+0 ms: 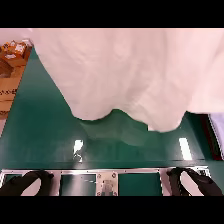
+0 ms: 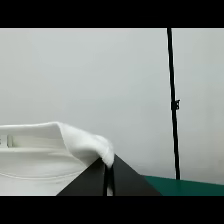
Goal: Fold the shirts.
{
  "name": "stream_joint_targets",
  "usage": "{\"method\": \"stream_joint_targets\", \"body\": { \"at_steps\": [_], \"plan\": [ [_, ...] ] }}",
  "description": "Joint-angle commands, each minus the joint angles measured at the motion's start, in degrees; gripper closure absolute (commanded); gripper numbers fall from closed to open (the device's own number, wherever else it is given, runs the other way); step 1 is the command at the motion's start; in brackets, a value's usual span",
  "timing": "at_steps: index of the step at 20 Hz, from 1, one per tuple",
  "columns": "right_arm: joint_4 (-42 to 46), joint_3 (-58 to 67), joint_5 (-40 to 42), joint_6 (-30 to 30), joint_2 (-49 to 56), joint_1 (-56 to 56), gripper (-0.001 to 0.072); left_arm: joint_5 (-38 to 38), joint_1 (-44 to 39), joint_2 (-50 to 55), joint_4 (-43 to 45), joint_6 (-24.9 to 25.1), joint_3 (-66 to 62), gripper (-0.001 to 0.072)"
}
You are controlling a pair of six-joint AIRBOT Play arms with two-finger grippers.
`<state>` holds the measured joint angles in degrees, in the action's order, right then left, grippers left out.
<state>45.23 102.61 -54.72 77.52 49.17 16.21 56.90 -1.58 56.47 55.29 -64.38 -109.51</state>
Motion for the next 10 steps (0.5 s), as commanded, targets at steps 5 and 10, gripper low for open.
{"method": "stream_joint_targets", "body": {
  "at_steps": [5, 10],
  "plan": [
    [4.2, -5.2, -4.0, 0.0, 16.0, 0.1, 0.0695, 3.0, -1.7, 23.7, -7.4, -0.2, 0.3, 0.0684],
    [17.0, -15.1, -3.2, 2.8, 26.2, 0.1, 0.0695, 0.2, -11.0, 43.0, -7.5, -0.2, 0.3, 0.0683]
  ]
}}
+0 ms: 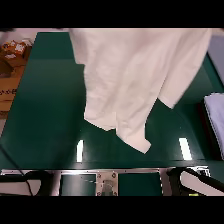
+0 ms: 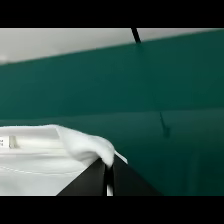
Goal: Fold the shirts.
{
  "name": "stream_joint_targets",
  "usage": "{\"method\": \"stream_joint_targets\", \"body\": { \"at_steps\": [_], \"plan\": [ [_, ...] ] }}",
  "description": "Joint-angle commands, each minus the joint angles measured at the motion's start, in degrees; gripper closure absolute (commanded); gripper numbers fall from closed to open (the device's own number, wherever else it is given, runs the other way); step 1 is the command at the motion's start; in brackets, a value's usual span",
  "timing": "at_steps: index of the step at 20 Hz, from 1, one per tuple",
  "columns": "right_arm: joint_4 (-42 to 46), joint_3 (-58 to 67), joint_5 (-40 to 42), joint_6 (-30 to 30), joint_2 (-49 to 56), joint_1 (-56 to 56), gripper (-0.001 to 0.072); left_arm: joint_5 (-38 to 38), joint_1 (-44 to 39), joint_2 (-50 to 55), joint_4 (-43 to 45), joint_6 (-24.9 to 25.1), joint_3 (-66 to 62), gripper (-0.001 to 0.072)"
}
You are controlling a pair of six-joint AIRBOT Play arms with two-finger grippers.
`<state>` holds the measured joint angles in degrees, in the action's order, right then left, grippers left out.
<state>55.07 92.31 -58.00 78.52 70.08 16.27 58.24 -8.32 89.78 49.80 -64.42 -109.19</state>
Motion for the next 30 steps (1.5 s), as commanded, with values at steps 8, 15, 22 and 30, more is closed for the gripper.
{"method": "stream_joint_targets", "body": {
  "at_steps": [8, 15, 22, 30],
  "plan": [
    [16.0, -11.2, 0.5, 6.8, 15.9, 1.9, 0.0695, 11.2, -3.4, 17.6, -0.2, -13.4, -4.0, 0.012],
    [16.0, -12.7, -0.1, 8.0, 19.2, 9.1, 0.0695, 33.5, -4.0, 17.7, 9.6, -27.6, 3.1, 0.0118],
    [15.9, -13.9, 1.5, 7.8, 19.8, 10.3, 0.0695, 26.8, -15.3, 17.7, 11.1, -28.4, 22.2, 0.0119],
    [15.9, -14.3, -1.9, 7.9, 20.0, 10.3, 0.0695, 3.0, -13.7, 17.7, 12.8, -34.3, 22.8, 0.0675]
  ]
}}
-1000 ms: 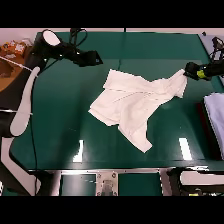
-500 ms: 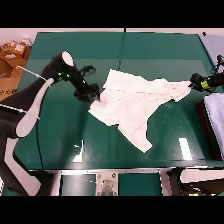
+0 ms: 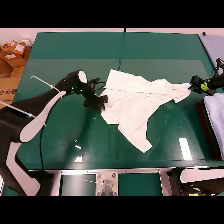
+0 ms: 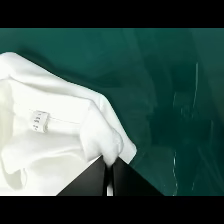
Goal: Fold the shirts.
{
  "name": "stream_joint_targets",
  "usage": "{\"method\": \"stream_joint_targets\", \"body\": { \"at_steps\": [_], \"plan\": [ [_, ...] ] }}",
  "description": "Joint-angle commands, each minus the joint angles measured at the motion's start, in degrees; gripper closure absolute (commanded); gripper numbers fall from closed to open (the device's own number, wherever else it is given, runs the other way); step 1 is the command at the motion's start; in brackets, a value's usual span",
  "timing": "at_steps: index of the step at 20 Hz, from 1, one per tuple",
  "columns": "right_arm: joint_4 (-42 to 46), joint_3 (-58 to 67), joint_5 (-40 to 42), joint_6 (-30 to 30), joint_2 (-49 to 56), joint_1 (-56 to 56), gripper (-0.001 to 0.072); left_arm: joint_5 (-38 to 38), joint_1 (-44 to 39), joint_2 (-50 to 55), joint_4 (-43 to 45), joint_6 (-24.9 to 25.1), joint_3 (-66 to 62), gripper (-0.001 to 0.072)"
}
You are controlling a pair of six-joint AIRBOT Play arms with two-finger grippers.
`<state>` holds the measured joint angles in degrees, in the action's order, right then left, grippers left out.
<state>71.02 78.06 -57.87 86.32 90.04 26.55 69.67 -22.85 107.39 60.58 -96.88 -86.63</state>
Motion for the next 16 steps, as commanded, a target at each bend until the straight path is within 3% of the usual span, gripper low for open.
{"method": "stream_joint_targets", "body": {
  "at_steps": [1, 5, 9, 16],
  "plan": [
    [0.0, -0.1, -3.0, 0.3, -0.1, 0.0, 0.0695, -8.3, 1.7, 0.1, 2.1, -1.6, -0.8, 0.0684],
    [0.0, -3.2, -4.6, 1.8, -4.4, 0.2, 0.0695, -1.4, 7.4, 0.1, 7.1, -0.5, -10.5, 0.0684],
    [0.0, -15.6, -4.6, 4.8, -17.2, 0.5, 0.0694, 7.2, 15.1, 0.1, 14.7, 2.5, -22.9, 0.0685],
    [-1.7, -35.1, -9.4, 9.5, -39.0, 0.3, 0.0693, 4.1, 26.1, 0.1, 14.2, 12.2, -29.3, 0.0685]
  ]
}}
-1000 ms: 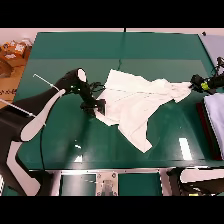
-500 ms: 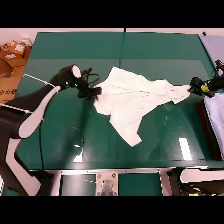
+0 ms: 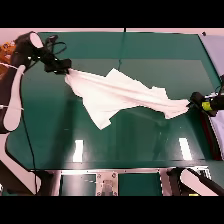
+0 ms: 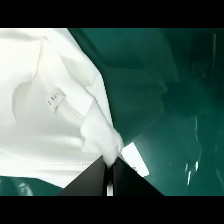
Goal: Fold the shirts.
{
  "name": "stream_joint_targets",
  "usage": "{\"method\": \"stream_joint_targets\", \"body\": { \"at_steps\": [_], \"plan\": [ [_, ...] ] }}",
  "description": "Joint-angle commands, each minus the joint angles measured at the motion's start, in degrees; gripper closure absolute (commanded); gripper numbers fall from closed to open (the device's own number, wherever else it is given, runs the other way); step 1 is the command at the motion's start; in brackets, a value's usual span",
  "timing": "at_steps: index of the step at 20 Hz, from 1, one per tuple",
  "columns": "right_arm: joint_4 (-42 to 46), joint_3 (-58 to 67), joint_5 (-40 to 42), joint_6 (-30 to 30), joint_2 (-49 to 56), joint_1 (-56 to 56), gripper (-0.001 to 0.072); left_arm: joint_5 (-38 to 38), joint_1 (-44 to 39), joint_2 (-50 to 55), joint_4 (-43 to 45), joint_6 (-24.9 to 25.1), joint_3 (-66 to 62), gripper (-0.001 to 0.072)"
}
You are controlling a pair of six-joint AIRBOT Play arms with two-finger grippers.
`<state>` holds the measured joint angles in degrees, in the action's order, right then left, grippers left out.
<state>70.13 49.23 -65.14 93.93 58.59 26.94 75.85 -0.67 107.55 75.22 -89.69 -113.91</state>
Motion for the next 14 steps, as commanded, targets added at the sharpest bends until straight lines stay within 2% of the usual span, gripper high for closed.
{"method": "stream_joint_targets", "body": {
  "at_steps": [1, 5, 7, 8, 9, 11, 13, 14],
  "plan": [
    [-3.8, -7.5, -2.0, 1.8, -9.4, -0.1, 0.0693, -3.7, 4.6, 0.1, -2.9, 6.3, -2.0, 0.0684],
    [-13.0, -8.1, 4.3, -0.1, -10.1, -1.2, 0.0694, -10.2, 3.0, 1.2, -17.9, 12.7, -1.4, 0.0684],
    [-13.4, -8.1, 7.4, -0.1, -8.3, -4.7, 0.0694, -10.7, 0.6, 2.1, -19.0, 12.8, 0.2, 0.0668],
    [-13.4, -8.1, 8.4, -0.1, -7.0, -6.8, 0.0694, -10.3, -0.3, 2.4, -19.0, 12.7, 0.9, 0.037],
    [-13.4, -8.1, 9.6, -0.1, -5.5, -8.8, 0.0694, -9.6, -0.8, 2.4, -18.7, 11.5, 1.3, 0.0139],
    [-13.4, -7.9, 12.2, -1.3, -2.4, -10.9, 0.0694, -6.4, -0.4, 1.6, -18.4, 10.8, 1.2, 0.0142],
    [-13.4, -7.0, 13.3, -2.4, 0.9, -10.3, 0.0694, 1.2, 1.9, 0.8, -18.4, 8.2, -0.4, 0.0143],
    [-13.4, -6.4, 13.3, -3.8, 2.2, -9.8, 0.0694, 5.9, 3.1, 0.6, -18.4, 6.5, -1.3, 0.0182]
  ]
}}
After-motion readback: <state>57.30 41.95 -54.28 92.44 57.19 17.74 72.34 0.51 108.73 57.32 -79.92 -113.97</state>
